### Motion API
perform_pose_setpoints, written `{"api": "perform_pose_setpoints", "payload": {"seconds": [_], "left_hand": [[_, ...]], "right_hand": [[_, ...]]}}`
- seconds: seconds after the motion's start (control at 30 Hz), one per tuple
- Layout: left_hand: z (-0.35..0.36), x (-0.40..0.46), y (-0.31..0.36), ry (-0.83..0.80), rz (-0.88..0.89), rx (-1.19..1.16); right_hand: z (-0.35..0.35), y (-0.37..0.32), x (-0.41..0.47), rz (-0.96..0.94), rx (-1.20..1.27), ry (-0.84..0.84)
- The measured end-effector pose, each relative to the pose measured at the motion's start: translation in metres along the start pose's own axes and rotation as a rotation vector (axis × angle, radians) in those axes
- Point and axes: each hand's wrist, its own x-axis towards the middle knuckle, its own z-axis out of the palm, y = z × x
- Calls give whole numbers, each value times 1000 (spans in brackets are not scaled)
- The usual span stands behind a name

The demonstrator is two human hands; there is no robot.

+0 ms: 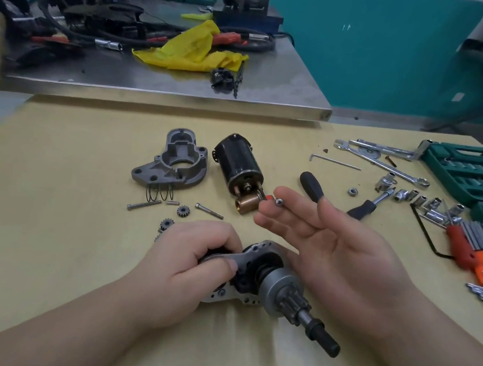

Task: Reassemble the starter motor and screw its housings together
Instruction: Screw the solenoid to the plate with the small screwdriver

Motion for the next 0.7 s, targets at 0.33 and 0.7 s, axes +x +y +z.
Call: {"api": "perform_pose_setpoints", "payload": {"seconds": [0.33,0.7], "left_hand": [[3,3,4,33,13,64],[1,6,11,69,-75,-22]], "right_hand": [[19,14,0,-70,-24,223],[25,13,-1,-33,39,238]]}}
